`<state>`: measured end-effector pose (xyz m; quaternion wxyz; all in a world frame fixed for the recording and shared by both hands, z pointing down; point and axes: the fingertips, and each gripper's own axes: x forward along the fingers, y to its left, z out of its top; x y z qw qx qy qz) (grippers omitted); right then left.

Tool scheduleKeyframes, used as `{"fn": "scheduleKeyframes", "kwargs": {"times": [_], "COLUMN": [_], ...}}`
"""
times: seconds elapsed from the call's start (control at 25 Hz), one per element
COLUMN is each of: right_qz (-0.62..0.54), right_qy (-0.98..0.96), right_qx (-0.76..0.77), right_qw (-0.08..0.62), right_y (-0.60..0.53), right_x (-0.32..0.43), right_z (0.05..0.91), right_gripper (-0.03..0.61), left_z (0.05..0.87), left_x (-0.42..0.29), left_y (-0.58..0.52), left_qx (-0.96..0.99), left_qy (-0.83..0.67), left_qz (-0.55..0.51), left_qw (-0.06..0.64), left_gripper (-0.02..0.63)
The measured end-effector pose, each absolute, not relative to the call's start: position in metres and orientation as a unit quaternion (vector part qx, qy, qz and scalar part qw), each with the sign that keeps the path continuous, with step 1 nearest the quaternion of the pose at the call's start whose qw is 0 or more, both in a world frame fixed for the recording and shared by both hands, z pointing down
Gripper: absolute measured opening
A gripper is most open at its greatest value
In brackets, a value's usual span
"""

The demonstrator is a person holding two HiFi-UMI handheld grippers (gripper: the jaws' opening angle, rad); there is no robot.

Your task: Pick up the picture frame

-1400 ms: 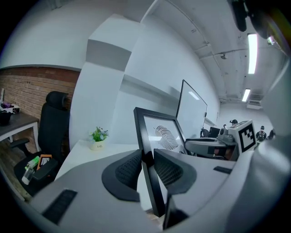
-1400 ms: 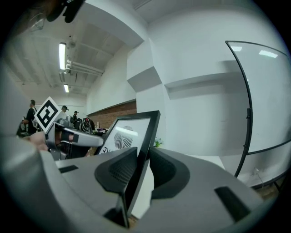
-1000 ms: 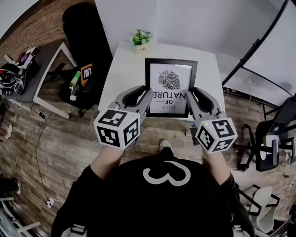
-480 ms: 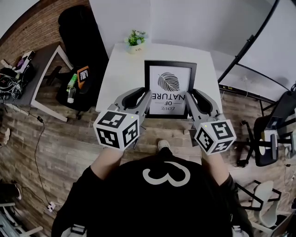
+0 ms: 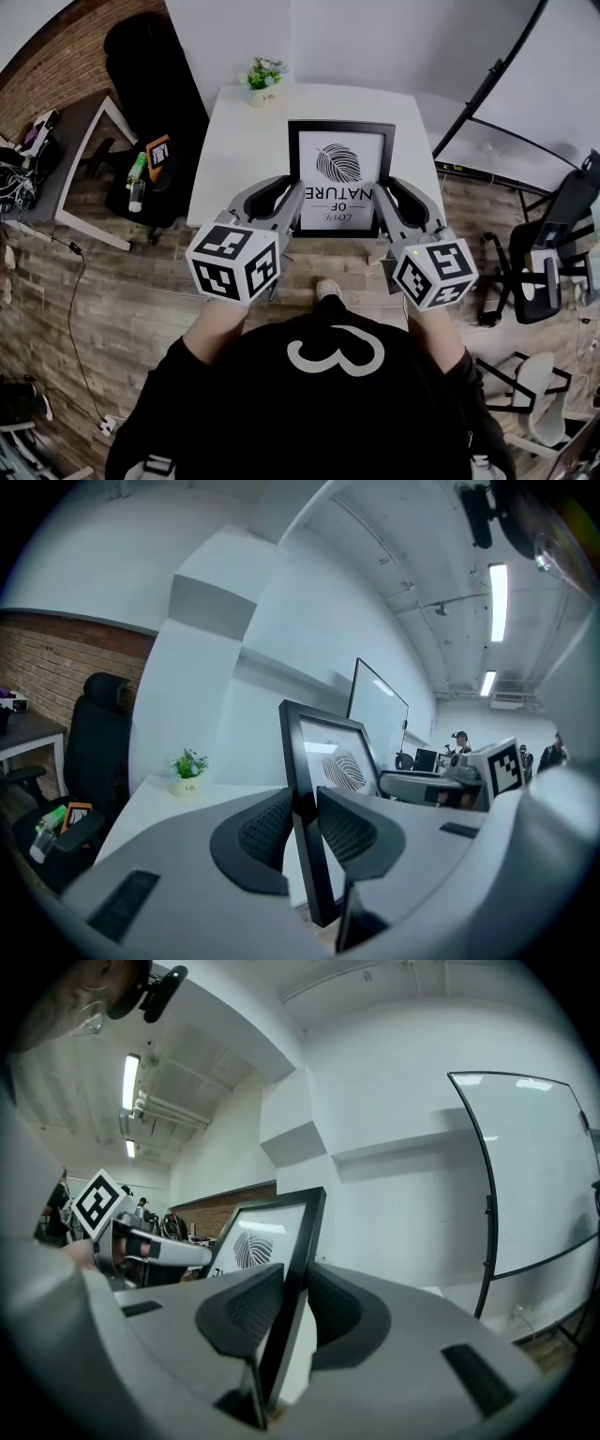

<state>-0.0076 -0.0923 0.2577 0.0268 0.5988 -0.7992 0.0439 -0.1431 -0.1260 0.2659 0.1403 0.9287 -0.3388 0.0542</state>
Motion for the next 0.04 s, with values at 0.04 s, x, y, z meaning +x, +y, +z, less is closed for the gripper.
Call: {"fn": "scheduleKeyframes", "kwargs": {"times": [0.04], "right_qz": [0.044], "right_qy": [-0.799], "right_qx": [0.600], "right_qw": [0.027], "right_y": [-0.0903], "right_x": [-0.0082], "right_z": [0.2581], "right_gripper": [0.094], "left_z": [0.2664], "left_x": [-0.1436], "left_y": [-0.1243], "left_qx": [0.929], "left_qy": [-0.338], "left_qz": [0.055], "left_qw": [0.140], "left_gripper": [0.092]}}
